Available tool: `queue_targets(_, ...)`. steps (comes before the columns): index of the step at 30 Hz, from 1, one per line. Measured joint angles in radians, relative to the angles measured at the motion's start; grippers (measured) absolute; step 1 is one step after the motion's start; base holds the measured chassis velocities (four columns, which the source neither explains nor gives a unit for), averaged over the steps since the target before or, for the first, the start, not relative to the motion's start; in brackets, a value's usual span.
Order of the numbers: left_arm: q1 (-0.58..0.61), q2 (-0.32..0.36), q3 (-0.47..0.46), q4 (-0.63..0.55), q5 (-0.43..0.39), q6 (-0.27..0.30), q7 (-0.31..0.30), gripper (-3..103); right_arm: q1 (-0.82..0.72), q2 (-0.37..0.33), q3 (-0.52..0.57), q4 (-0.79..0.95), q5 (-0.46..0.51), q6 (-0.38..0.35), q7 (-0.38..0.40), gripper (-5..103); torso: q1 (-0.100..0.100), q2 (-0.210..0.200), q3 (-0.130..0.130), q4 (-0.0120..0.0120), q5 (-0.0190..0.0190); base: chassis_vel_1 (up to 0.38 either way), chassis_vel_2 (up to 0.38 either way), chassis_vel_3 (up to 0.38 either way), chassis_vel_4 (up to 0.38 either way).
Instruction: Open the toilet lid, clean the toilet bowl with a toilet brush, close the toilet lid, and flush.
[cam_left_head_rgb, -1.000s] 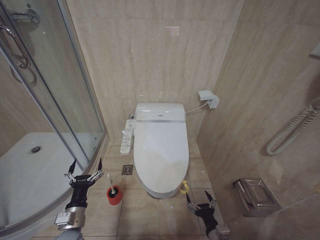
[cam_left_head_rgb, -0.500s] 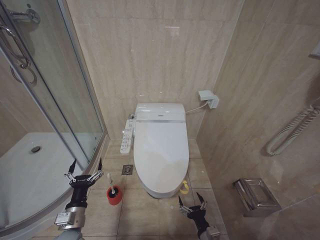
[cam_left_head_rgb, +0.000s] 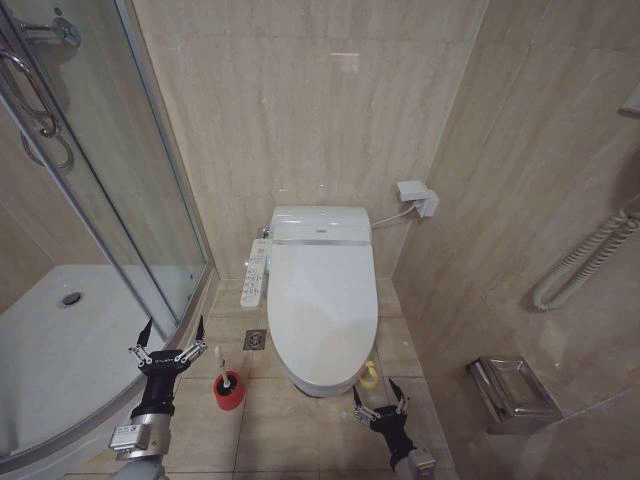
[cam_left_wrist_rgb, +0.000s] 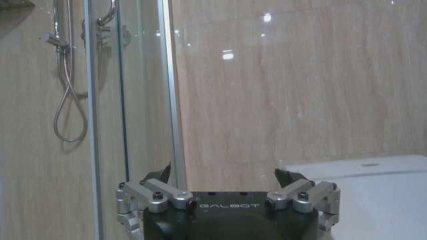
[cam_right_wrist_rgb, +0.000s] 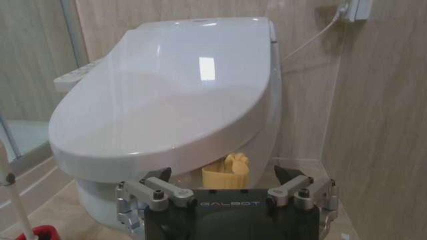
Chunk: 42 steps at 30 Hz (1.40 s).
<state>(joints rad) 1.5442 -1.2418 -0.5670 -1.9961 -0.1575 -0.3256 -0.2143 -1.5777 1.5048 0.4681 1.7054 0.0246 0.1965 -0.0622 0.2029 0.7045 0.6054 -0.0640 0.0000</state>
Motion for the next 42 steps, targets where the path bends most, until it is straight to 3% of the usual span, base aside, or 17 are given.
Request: queue_targets(42,0.000,0.000,0.000,0.000,0.000,0.000,0.000,100,0.106,0.001,0.036,-0.135,0.028,0.020,0.038,100,0.000,0.000,0.000,0.0000,0.0001,0.000,0.000,0.000,0.000)
